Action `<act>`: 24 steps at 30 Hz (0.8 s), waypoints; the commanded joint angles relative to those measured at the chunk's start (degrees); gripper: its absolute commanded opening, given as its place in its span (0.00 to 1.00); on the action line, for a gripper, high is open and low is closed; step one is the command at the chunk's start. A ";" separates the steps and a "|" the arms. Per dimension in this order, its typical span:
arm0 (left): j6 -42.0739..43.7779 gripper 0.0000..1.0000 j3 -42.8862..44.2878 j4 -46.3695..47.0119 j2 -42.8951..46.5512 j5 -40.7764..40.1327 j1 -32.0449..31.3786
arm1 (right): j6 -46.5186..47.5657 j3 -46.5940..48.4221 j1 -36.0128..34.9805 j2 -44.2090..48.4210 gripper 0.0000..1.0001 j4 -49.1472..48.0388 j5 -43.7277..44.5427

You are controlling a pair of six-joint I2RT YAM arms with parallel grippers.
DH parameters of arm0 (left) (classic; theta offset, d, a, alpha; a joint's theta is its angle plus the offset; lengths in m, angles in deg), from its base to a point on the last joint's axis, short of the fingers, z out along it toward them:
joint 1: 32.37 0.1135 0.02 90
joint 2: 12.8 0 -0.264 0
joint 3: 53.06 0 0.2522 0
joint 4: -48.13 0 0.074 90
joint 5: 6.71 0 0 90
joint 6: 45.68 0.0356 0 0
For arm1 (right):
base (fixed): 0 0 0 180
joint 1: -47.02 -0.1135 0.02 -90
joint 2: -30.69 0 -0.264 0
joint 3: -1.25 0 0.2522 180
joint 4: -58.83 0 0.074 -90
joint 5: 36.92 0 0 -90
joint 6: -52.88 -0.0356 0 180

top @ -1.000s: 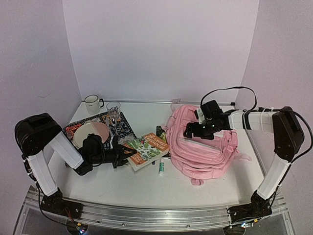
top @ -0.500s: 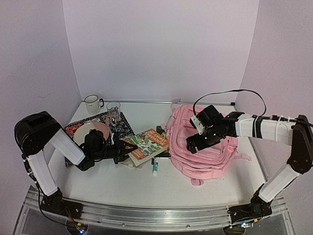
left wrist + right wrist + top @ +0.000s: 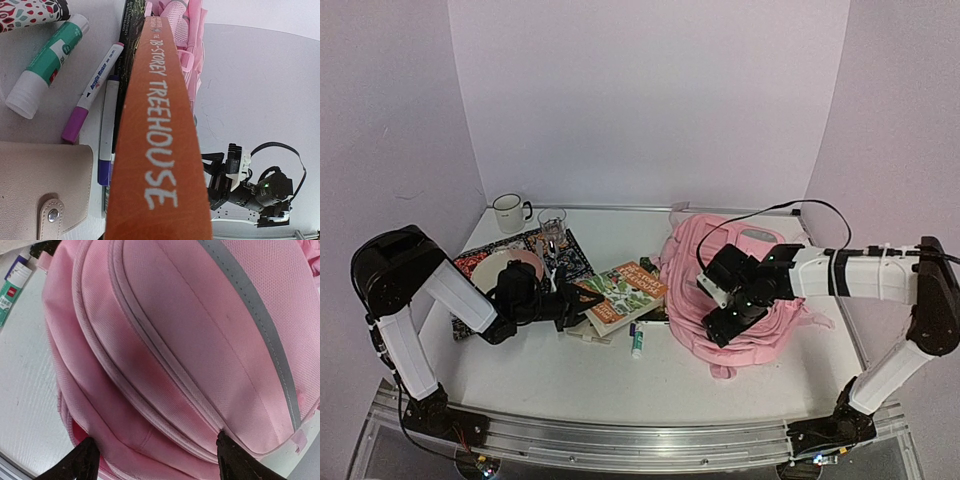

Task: Pack the student bag
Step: Pick up the largest pocket of the bag from the student bag.

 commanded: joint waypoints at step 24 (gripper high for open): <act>3.48 0.00 2.01 0.72 5.96 -1.49 0.14 | 0.73 18.82 -6.98 -13.66 0.17 9.69 22.00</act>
